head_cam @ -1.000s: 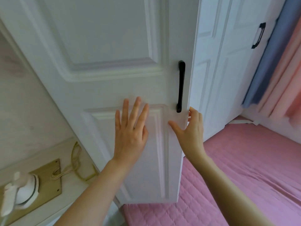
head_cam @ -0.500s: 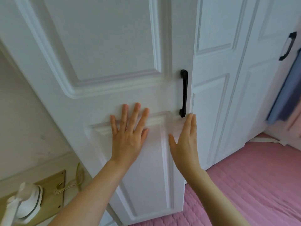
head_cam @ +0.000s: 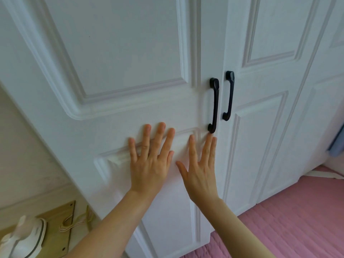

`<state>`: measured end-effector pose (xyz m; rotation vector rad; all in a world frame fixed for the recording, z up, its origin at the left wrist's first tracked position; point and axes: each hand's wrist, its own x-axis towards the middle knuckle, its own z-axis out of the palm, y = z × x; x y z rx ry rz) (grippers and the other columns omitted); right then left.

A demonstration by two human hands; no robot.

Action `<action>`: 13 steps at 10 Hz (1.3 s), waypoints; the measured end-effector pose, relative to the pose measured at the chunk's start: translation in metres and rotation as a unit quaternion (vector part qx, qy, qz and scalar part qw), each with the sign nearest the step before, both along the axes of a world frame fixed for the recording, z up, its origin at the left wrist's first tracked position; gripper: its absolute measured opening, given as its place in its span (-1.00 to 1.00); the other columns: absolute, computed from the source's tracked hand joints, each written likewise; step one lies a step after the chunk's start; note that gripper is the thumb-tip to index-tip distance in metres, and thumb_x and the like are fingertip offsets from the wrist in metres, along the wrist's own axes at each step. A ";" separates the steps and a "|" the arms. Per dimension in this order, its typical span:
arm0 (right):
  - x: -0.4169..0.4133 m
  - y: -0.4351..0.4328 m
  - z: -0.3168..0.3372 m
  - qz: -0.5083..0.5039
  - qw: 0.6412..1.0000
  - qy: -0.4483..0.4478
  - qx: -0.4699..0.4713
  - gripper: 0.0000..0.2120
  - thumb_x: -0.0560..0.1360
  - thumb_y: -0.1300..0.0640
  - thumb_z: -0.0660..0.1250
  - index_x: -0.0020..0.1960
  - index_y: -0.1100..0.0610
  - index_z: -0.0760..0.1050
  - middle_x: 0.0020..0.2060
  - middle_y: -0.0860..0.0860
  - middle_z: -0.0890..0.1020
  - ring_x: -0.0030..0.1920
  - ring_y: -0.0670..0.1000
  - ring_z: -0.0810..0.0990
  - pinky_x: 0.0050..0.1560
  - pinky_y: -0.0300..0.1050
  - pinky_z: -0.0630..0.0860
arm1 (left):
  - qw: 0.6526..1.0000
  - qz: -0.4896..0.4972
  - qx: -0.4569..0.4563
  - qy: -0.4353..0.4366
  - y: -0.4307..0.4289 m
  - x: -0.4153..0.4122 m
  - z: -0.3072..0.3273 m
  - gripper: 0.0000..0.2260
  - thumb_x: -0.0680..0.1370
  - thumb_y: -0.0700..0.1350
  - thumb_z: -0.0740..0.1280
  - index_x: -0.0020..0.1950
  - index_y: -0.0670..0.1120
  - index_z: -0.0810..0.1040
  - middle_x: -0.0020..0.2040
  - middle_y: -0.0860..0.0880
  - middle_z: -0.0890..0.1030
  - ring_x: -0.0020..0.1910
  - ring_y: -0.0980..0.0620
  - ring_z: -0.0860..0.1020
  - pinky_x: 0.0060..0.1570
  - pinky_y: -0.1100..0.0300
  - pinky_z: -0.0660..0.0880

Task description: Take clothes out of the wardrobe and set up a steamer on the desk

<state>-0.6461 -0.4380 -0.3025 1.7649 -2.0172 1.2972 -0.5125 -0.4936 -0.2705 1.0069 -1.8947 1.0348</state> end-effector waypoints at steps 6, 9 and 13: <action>-0.010 -0.040 -0.015 0.033 0.998 0.013 -0.054 -0.26 0.55 -0.08 0.25 0.55 0.13 -0.06 0.51 0.28 -0.20 0.50 0.27 -0.26 0.50 0.13 -0.19 | 0.998 0.037 -0.050 0.002 -0.023 -0.006 -0.009 -0.50 0.63 0.10 0.16 0.54 0.03 0.16 0.55 -0.02 0.14 0.54 -0.15 0.01 0.44 -0.26 -0.01; -0.006 -0.021 -0.002 0.010 0.999 0.032 -0.020 -0.24 0.55 -0.12 0.24 0.56 0.07 -0.11 0.52 0.22 -0.20 0.52 0.19 -0.24 0.49 0.19 0.03 | 0.999 0.012 0.025 -0.023 0.001 0.002 0.009 -0.48 0.64 0.02 0.15 0.56 -0.02 0.09 0.57 -0.04 0.10 0.54 -0.17 0.04 0.44 -0.26 -0.05; 0.027 0.037 -0.003 0.034 0.990 0.028 0.135 -0.27 0.58 -0.12 0.13 0.54 0.10 -0.20 0.54 0.13 -0.15 0.53 0.15 -0.18 0.51 0.10 0.03 | 0.974 0.018 0.200 -0.102 0.059 0.085 -0.023 -0.34 0.46 -0.22 0.31 0.54 -0.10 0.17 0.58 -0.04 0.04 0.55 -0.12 -0.06 0.45 -0.22 0.00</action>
